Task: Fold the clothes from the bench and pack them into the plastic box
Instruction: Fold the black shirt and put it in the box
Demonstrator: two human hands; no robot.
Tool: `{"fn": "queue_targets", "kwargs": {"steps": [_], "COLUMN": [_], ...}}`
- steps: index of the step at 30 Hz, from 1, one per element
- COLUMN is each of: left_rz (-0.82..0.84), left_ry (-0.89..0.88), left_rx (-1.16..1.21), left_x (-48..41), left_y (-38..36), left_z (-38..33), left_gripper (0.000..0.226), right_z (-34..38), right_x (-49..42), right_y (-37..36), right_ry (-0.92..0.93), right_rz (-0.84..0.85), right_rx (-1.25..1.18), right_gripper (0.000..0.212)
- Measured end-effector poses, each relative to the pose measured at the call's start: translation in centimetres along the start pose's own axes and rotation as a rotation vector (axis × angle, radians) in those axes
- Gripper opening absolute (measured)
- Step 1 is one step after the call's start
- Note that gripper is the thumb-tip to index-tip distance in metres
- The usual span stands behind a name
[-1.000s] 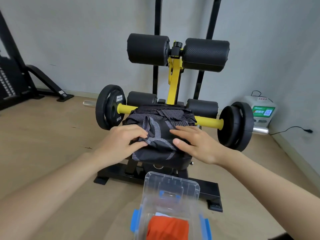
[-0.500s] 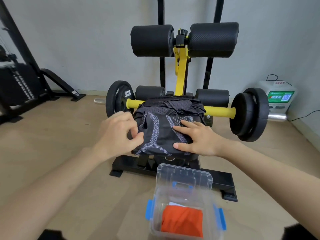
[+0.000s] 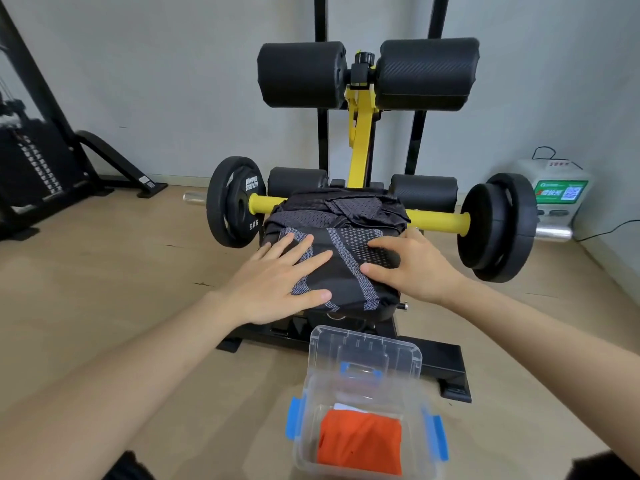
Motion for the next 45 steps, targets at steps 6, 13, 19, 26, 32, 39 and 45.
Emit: {"fn": "queue_targets", "kwargs": {"steps": [6, 13, 19, 26, 32, 39, 45], "left_rz": [-0.041, -0.08, -0.116, -0.119, -0.165, -0.356, -0.361], "left_ry": [-0.004, -0.084, -0.164, -0.14, -0.179, -0.247, -0.23], "left_rx": [0.037, 0.247, 0.189, 0.147, 0.201, 0.335, 0.384], "left_x": [-0.3, -1.1, -1.7, -1.2, -0.4, 2.2, 3.2], "left_y": [0.1, 1.7, 1.6, 0.7, 1.3, 2.5, 2.3], "left_z": [-0.1, -2.1, -3.6, -3.6, -2.8, 0.6, 2.9], "left_gripper": [0.083, 0.069, 0.07, 0.071, 0.073, 0.047, 0.036], "right_z": [0.3, -2.5, -5.3, -0.1, 4.2, 6.2, 6.1], "right_x": [0.3, 0.3, 0.8, 1.2, 1.1, 1.5, 2.3], "right_y": [-0.7, 2.5, 4.2, 6.5, 4.3, 3.2, -0.4], "right_ry": [0.081, -0.028, -0.09, 0.133, 0.259, 0.339, 0.376], "right_rz": [0.094, -0.012, 0.002, -0.059, -0.024, -0.116, -0.018], "right_rx": [-0.213, -0.391, -0.426, -0.207, 0.003, 0.036, 0.094], "right_gripper": [0.05, 0.053, 0.058, 0.075, 0.085, 0.088, 0.072]}}
Point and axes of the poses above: each hand's wrist, its own x-axis away from the middle knuckle, its own y-axis out of the back of the hand, z = x × y, the point moved 7 cm from there along -x, towards the middle knuckle, and after that the axes turned 10 degrees about z, right-handed, at the moved point
